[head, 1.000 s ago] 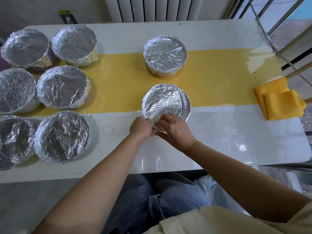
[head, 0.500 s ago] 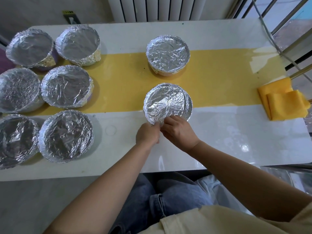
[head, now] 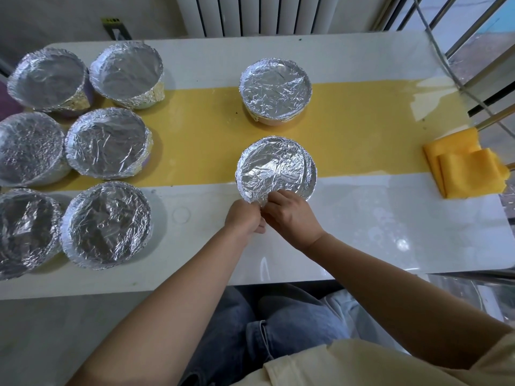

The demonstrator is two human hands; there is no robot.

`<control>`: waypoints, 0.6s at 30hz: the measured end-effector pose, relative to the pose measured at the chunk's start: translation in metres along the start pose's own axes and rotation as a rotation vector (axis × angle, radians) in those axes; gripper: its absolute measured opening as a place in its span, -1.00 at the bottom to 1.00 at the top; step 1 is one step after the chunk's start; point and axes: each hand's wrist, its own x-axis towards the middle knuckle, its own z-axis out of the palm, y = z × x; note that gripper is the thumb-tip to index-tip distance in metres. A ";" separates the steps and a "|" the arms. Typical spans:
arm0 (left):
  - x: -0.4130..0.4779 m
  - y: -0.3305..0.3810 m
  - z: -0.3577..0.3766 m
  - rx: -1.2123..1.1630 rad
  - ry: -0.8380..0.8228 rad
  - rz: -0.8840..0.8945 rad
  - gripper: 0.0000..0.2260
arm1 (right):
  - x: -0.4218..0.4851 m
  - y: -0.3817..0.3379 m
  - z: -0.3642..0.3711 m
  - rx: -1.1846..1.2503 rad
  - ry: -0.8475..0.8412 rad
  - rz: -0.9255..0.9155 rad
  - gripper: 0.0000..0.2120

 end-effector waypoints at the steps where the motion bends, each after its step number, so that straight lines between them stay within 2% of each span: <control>1: 0.001 0.000 0.000 0.003 0.000 0.010 -0.70 | 0.001 -0.001 -0.001 0.016 -0.003 0.001 -0.83; 5: 0.006 0.002 -0.009 -0.001 -0.006 0.048 -0.72 | -0.001 0.009 -0.012 0.080 -0.038 0.024 -0.71; 9: 0.005 0.007 -0.021 0.084 -0.025 0.038 -0.72 | -0.010 0.018 -0.020 0.022 -0.086 -0.001 -0.77; 12: 0.004 0.009 -0.023 0.090 -0.031 0.042 -0.71 | -0.008 0.015 -0.016 -0.008 -0.036 -0.041 -0.85; 18: -0.002 0.005 -0.017 0.035 0.092 0.027 -0.60 | -0.001 0.010 -0.006 -0.002 -0.013 -0.073 -0.83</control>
